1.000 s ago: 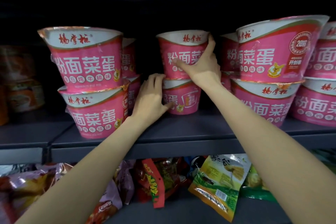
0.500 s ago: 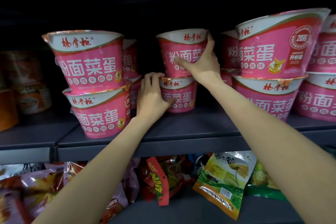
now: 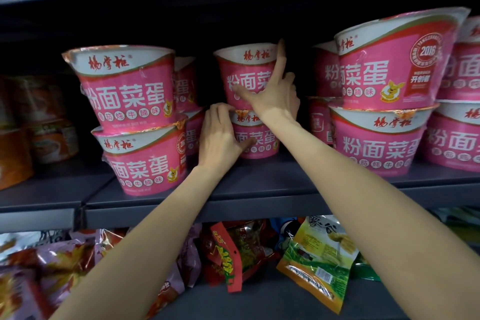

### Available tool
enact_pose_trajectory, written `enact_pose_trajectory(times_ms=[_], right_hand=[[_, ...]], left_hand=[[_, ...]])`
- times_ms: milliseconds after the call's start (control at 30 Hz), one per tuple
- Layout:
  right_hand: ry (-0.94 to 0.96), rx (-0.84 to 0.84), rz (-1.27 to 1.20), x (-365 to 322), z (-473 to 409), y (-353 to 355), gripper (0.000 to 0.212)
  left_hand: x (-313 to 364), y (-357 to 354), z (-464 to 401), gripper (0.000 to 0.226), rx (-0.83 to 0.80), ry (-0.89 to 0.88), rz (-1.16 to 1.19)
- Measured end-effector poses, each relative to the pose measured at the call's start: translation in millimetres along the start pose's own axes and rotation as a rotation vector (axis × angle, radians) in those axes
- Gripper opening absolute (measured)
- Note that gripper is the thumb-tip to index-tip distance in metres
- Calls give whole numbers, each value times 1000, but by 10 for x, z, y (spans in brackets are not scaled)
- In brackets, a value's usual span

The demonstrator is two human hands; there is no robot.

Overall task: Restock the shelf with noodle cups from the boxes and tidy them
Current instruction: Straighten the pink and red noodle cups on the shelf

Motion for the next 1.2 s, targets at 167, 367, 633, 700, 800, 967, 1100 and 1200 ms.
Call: enact_pose_trajectory(times_ms=[167,367,633,700,800,967,1100,1200], right_hand=[[-20,60,143,-43,9,-59,120],[-12,7,55,21,71,-62,114],[176,-238,-172,474,298,26,75],[237,-270,-101,435,279,-14,74],[257,-267,-27,424,333,-52,78],[243,-246,112,449,449,-62,79],[223,-234,166,462,481,-110,84],[148,-261,67,466,408,-189,90]], left_hand=[[10,-3,-4,71,-26,2,-20],[-36,8,11,64,-61,8,25],[-55,35,33,55,-86,18,103],[-41,17,36,56,-111,5,80],[-26,0,36,58,-126,-10,61],[-2,3,33,58,-143,-19,45],[60,72,43,61,-217,-51,-23],[186,385,94,52,-134,-213,-203]])
Point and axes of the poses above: each hand's wrist, its own z-axis away from the middle knuckle, its own y-axis out of the back of the hand, x = y × z, the point moved 6 cm from there along -z, towards the middle knuckle, and after that the axes turned 10 degrees about -z, right-handed, at the moved point
